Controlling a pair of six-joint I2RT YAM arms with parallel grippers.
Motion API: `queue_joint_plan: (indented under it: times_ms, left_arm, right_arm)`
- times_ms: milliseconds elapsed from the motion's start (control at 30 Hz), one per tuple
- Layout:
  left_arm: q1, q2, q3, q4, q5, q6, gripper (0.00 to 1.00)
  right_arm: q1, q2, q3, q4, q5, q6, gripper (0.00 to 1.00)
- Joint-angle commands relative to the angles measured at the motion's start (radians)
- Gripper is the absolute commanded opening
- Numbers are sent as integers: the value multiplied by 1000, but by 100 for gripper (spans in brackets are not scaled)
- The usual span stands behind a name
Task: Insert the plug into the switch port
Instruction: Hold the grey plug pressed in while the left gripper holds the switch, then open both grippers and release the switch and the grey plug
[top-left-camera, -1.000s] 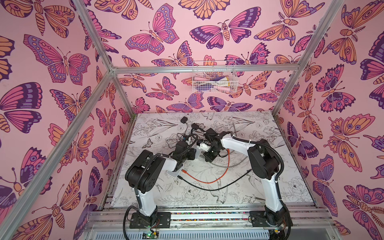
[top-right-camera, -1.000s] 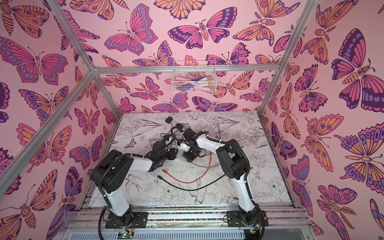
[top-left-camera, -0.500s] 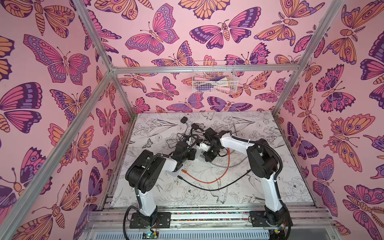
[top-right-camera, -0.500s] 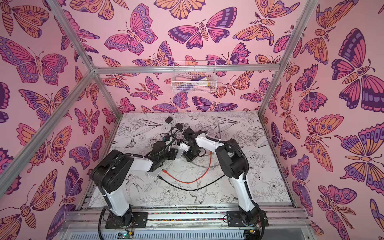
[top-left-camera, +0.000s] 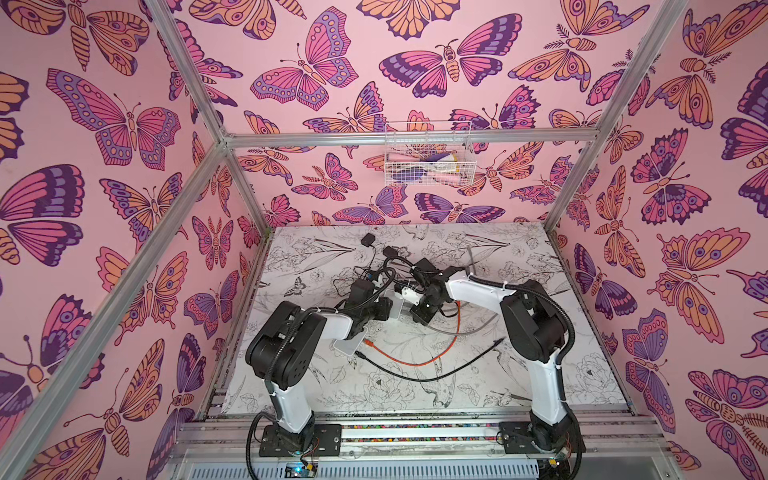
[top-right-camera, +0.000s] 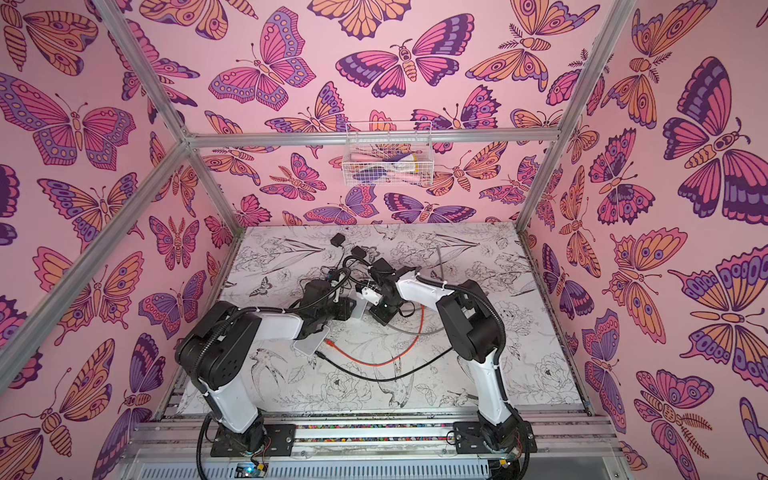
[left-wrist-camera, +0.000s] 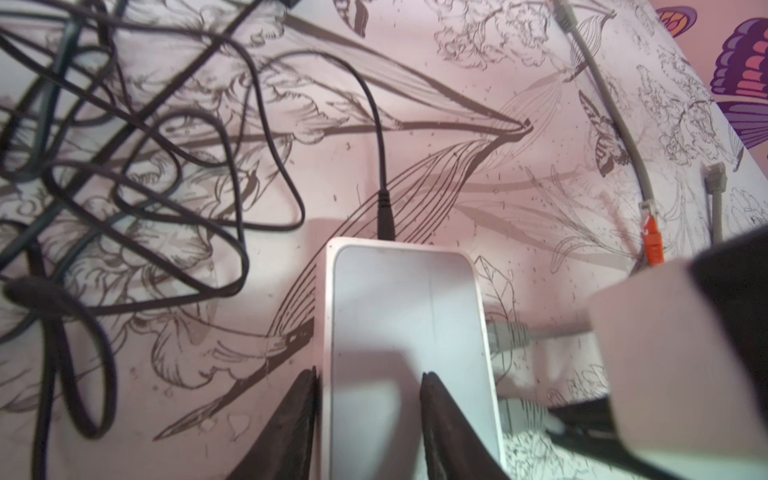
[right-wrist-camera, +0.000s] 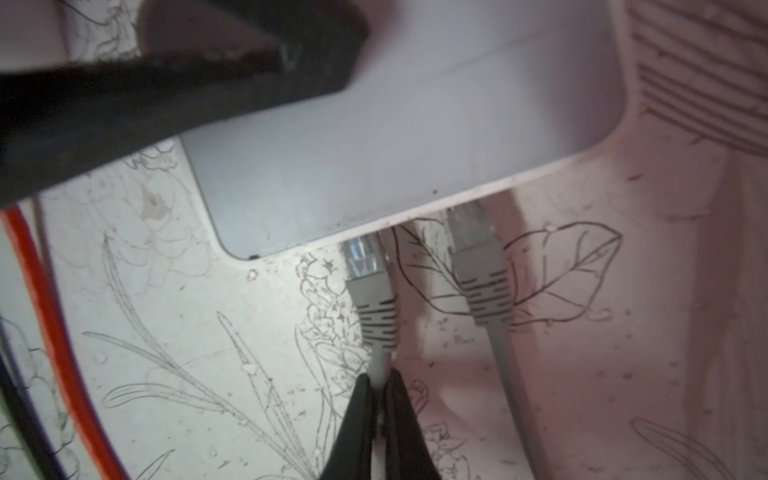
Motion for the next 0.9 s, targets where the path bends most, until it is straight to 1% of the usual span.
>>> queue_joint_plan:
  times_ms: [0, 133, 233, 333, 467, 567, 633, 767, 867]
  left_arm:
    - [-38, -21, 16, -246, 252, 10, 42]
    - [-10, -74, 26, -274, 187, 10, 43]
    - [5, -128, 23, -290, 131, 9, 43]
    - [16, -188, 14, -298, 84, 10, 43]
    - [32, -259, 1, -319, 40, 13, 43]
    - [36, -303, -14, -325, 43, 12, 45]
    - [36, -308, -22, -323, 67, 6, 46]
    - [26, -254, -17, -314, 136, -18, 46]
    - [0, -224, -26, -296, 113, -22, 46]
  right_arm:
    - [22, -78, -12, 369, 28, -39, 13]
    - [22, -138, -106, 360, 92, -43, 23]
    - [22, -182, -180, 363, 124, -39, 27]
    - [22, -231, -250, 377, 129, -30, 31]
    - [22, -304, -333, 390, 163, 0, 35]
    - [22, -364, -402, 409, 172, 22, 40]
    - [22, -386, -440, 426, 169, 24, 44]
    - [22, -375, -447, 371, 221, 37, 45]
    - [22, -374, -468, 380, 262, 49, 46]
